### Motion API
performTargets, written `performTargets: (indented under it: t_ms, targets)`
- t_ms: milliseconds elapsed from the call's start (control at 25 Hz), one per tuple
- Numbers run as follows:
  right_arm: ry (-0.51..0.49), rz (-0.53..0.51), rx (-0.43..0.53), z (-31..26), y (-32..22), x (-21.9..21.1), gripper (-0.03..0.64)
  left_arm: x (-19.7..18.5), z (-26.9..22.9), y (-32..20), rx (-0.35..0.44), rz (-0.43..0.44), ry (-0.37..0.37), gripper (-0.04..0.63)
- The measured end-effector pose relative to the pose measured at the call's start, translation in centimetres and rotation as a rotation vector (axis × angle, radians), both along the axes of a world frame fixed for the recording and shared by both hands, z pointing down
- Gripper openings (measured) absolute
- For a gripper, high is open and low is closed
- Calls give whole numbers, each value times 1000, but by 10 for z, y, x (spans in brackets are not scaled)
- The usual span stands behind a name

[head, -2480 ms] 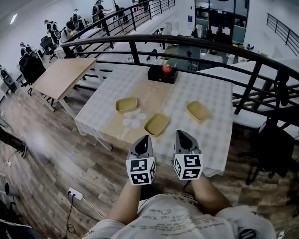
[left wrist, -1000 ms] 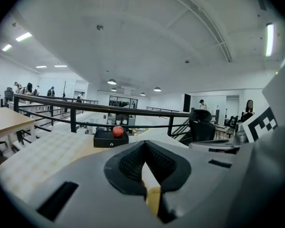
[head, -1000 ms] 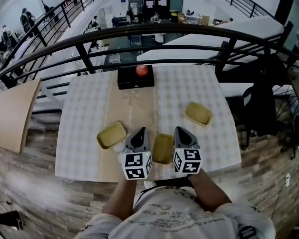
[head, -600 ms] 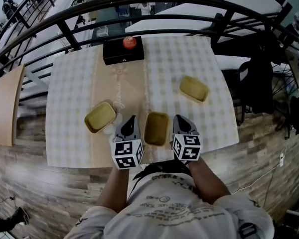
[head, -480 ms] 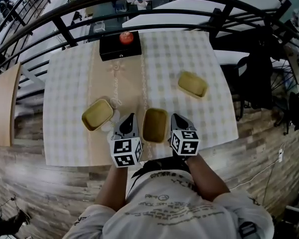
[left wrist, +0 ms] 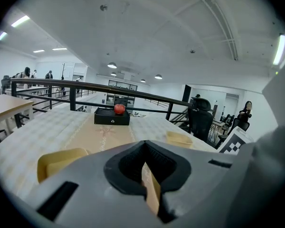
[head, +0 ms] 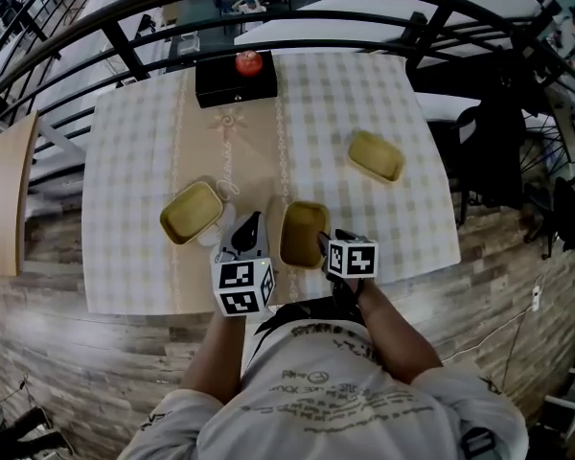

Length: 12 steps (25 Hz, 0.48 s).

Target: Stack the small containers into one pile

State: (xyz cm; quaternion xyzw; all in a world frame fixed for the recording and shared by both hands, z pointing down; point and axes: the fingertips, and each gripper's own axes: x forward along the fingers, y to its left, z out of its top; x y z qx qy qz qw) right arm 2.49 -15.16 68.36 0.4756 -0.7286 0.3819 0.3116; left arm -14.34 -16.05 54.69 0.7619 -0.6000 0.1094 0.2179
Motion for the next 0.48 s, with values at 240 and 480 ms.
performTargets:
  t_ms: [240,480]
  targets:
    - [-6,34,-52,11,-3,0,147,-6,-5,4,11,-6,4,3]
    - [11,21,-97,22,-1,-5,103,-12,-8,9,14,-15,-2,3]
